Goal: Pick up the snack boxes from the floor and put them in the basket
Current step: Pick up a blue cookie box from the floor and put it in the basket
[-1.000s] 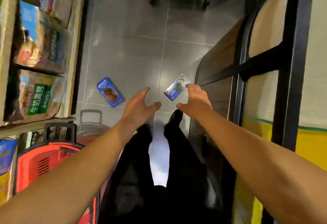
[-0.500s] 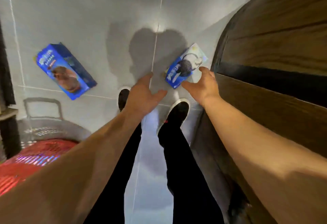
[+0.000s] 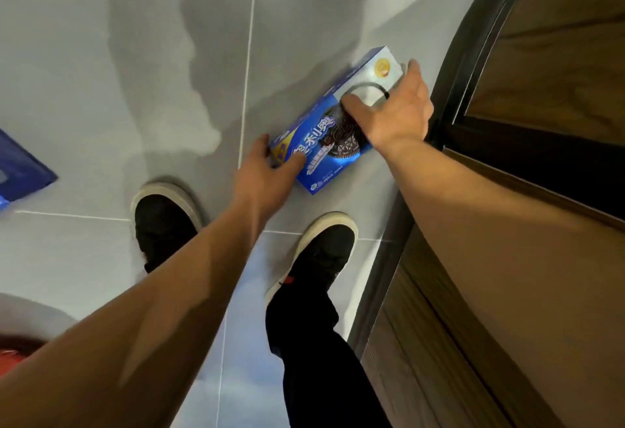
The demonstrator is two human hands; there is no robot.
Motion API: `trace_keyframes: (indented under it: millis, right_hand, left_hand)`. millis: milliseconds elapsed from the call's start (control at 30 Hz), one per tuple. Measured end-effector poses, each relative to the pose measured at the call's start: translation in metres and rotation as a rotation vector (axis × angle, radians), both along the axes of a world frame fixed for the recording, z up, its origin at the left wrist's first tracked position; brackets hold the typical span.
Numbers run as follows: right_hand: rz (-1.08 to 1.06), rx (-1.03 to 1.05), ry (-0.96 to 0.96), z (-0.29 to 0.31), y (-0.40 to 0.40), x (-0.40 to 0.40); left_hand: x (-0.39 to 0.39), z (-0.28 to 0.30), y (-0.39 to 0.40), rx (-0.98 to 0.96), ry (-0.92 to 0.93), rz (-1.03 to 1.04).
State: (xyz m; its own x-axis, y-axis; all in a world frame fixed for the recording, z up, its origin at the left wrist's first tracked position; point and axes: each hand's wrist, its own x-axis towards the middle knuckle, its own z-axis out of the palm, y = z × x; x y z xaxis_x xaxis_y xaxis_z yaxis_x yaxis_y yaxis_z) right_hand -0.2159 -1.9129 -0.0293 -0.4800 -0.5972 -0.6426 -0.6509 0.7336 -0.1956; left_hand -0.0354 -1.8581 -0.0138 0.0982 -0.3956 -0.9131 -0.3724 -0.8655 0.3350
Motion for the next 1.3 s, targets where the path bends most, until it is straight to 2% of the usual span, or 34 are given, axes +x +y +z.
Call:
trace_keyframes:
  millis: [200, 333, 500, 633, 733, 900, 1033, 1133, 1300]
  right_hand:
    - [-0.078, 0.05, -0.009, 0.023, 0.015, 0.001]
    - [-0.09, 0.045, -0.017, 0.086, 0.018, 0.02]
    - [-0.101, -0.078, -0.105, 0.216, 0.017, 0.058]
    - [-0.164, -0.139, -0.198, 0.339, 0.01, 0.087]
    - [-0.173, -0.176, -0.284, 0.431, 0.007, 0.096]
    - [-0.163, -0.199, -0.494, 0.558, 0.0, 0.102]
    - [-0.018, -0.278, -0.599, 0.631, -0.007, 0.119]
    - [0.116, -0.3, -0.66, 0.664, -0.008, 0.137]
    - [0.314, -0.288, -0.822, 0.711, 0.003, 0.194]
  left_hand:
    - [-0.005, 0.013, 0.005, 0.041, 0.069, 0.372]
    - [0.023, 0.071, -0.003, 0.042, 0.056, 0.463]
    - [0.068, 0.204, -0.034, -0.03, 0.02, 0.558]
    - [0.104, 0.324, -0.054, -0.13, 0.123, 0.388]
    - [0.13, 0.413, -0.061, -0.231, 0.104, 0.274]
    - [0.173, 0.544, -0.055, -0.296, 0.147, 0.222]
    - [0.199, 0.625, -0.031, -0.385, 0.169, 0.287]
    - [0.213, 0.67, -0.01, -0.438, 0.172, 0.35]
    - [0.244, 0.728, 0.062, -0.55, 0.066, 0.62]
